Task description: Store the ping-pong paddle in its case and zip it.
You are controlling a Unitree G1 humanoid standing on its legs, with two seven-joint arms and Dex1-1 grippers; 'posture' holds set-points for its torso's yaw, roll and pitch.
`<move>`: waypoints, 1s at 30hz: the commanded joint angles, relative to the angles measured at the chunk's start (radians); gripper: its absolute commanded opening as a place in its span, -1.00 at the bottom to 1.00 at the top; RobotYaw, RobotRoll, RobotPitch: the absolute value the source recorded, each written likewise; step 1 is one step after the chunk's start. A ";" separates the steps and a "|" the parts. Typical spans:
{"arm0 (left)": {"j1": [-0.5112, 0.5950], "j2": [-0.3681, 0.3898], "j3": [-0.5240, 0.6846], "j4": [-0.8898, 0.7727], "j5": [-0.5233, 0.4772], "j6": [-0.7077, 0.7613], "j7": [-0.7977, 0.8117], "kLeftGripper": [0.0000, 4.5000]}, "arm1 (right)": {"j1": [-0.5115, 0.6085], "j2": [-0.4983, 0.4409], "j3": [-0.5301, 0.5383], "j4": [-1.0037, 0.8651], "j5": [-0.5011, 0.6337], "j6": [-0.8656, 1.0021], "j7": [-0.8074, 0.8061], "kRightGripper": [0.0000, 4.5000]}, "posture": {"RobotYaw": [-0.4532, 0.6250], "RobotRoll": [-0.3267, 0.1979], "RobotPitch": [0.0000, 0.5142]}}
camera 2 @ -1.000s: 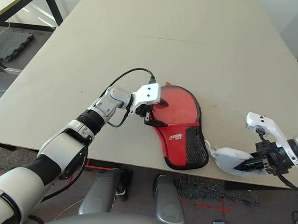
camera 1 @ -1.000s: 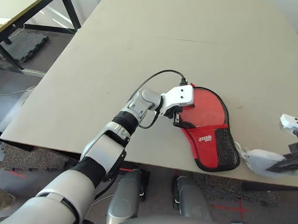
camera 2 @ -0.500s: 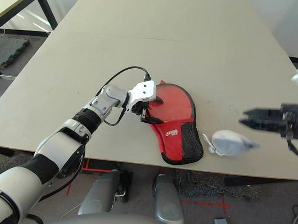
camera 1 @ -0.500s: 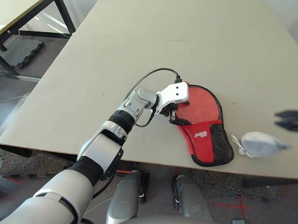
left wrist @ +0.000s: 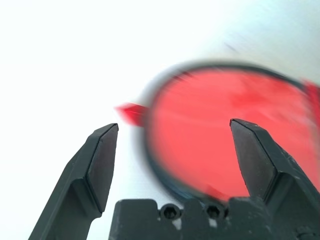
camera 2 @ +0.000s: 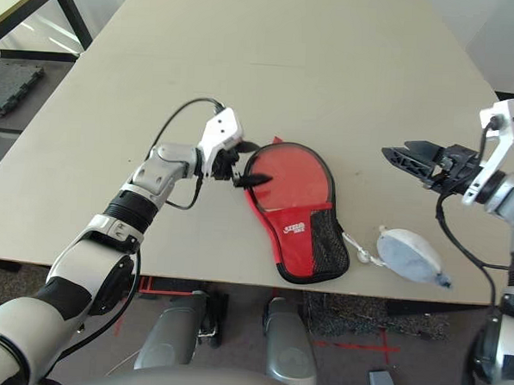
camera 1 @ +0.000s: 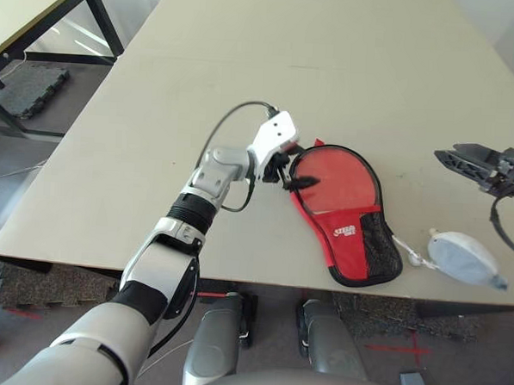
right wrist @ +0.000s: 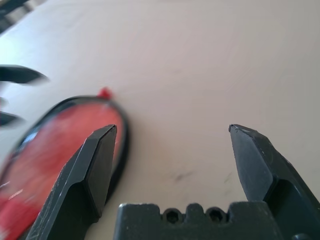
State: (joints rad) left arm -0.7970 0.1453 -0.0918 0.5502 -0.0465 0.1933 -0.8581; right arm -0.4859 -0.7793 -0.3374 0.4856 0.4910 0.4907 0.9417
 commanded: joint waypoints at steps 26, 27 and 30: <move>0.216 0.072 0.403 0.199 -0.082 -0.417 0.745 1.00 | -0.134 0.199 -0.122 0.506 -0.202 -0.742 -0.776 0.98 | -0.19 0.25 -0.45; 0.217 0.070 0.399 0.199 -0.081 -0.424 0.746 1.00 | -0.137 0.199 -0.130 0.512 -0.196 -0.739 -0.779 0.98 | -0.18 0.25 -0.45; 0.222 0.075 0.387 0.184 -0.075 -0.445 0.750 1.00 | -0.144 0.196 -0.149 0.530 -0.186 -0.730 -0.797 0.98 | -0.18 0.25 -0.44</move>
State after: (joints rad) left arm -0.5943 0.2177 0.3038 0.7298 -0.1265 -0.2354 -0.1145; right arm -0.6231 -0.5720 -0.4648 0.9878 0.2895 -0.2424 0.1564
